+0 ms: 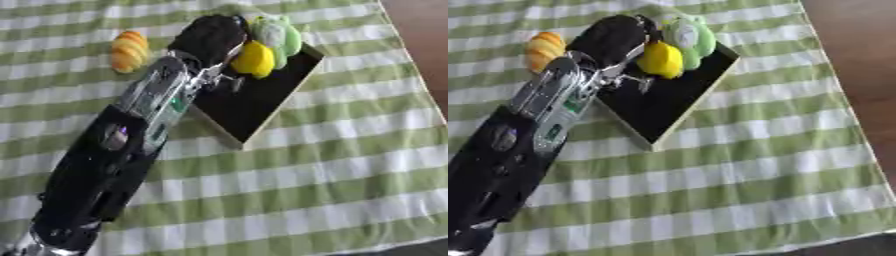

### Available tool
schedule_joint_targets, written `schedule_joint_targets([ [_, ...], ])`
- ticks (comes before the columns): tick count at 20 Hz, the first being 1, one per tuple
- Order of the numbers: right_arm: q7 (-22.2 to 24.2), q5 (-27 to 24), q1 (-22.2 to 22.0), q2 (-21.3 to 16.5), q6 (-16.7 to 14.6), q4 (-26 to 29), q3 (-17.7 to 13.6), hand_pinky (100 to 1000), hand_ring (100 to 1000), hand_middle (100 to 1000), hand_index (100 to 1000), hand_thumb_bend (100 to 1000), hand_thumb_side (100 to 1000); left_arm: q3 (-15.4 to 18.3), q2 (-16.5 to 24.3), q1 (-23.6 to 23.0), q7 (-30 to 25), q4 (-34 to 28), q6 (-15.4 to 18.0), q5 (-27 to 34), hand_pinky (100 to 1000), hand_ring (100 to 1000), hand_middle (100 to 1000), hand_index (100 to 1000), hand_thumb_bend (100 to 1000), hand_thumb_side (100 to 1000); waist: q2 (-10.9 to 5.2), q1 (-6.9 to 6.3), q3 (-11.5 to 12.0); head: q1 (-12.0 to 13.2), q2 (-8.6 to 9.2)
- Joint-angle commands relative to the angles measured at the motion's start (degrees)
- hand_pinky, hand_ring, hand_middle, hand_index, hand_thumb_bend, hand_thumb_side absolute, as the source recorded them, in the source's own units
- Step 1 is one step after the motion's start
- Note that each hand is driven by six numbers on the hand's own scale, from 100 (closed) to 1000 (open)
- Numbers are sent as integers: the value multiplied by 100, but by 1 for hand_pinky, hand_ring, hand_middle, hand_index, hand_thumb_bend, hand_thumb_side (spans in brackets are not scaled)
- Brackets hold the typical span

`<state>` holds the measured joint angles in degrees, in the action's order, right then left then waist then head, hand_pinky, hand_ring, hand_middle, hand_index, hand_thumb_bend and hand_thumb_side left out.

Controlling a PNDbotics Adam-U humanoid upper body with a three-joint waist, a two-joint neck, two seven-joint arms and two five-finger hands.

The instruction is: Pick up objects on the table and place them in the box.

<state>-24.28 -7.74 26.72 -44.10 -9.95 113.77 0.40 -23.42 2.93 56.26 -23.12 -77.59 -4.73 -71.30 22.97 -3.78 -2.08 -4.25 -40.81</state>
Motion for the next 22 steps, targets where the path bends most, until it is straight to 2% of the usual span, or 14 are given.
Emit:
schedule_joint_targets([
  [1, -4, -49, 40, -105, 8, 82, -67, 912, 844, 711, 802, 100, 611, 11, -31, 38, -99, 5, 113, 13, 877, 827, 789, 890, 255, 237, -157, 32, -14, -36, 19],
  [2, -4, -48, 32, -106, 9, 82, -68, 912, 844, 711, 802, 100, 611, 18, -22, 26, -150, 14, 134, 10, 903, 861, 838, 929, 341, 343, -162, 30, -12, -42, 15],
  [3, -5, -47, 20, -108, 10, 82, -70, 912, 844, 710, 802, 100, 611, 35, -10, 8, -200, 15, 141, 1, 918, 877, 857, 947, 461, 491, -168, 28, -7, -55, 10],
  [4, -7, -46, 8, -110, 13, 82, -74, 912, 844, 710, 802, 100, 611, 59, 4, -9, -232, 0, 131, -11, 928, 885, 865, 957, 526, 560, -173, 27, 0, -69, 4],
  [6, -10, -43, -18, -114, 18, 82, -79, 912, 844, 710, 801, 100, 611, 116, 49, -41, -245, -56, 80, -66, 935, 889, 868, 963, 587, 613, -184, 24, 18, -99, -11],
  [12, -26, -39, -83, -127, 28, 82, -91, 912, 844, 710, 801, 100, 615, 263, 175, -121, -420, -252, 33, 81, 939, 895, 867, 964, 616, 625, -230, 19, 67, -134, -52],
  [16, -37, -32, -112, -136, 26, 82, -97, 912, 844, 710, 801, 100, 611, 332, 290, -156, -487, -606, 11, 254, 934, 890, 858, 958, 573, 599, -252, 29, 79, -141, -69],
  [17, -42, -29, -115, -140, 23, 82, -99, 912, 844, 711, 802, 100, 611, 361, 362, -149, -480, -785, 0, 328, 929, 885, 852, 951, 502, 573, -259, 29, 80, -141, -80],
  [19, -54, -23, -124, -158, 11, 82, -106, 912, 844, 711, 802, 100, 610, 508, 637, -127, -455, -1284, -85, 535, 926, 881, 846, 944, 449, 529, -274, 20, 87, -161, -110],
  [22, -74, -6, -159, -205, -5, 82, -118, 911, 844, 711, 802, 100, 610, 880, 1309, -28, -453, -1882, -372, 780, 921, 879, 838, 925, 440, 461, -296, -7, 96, -219, -171],
])
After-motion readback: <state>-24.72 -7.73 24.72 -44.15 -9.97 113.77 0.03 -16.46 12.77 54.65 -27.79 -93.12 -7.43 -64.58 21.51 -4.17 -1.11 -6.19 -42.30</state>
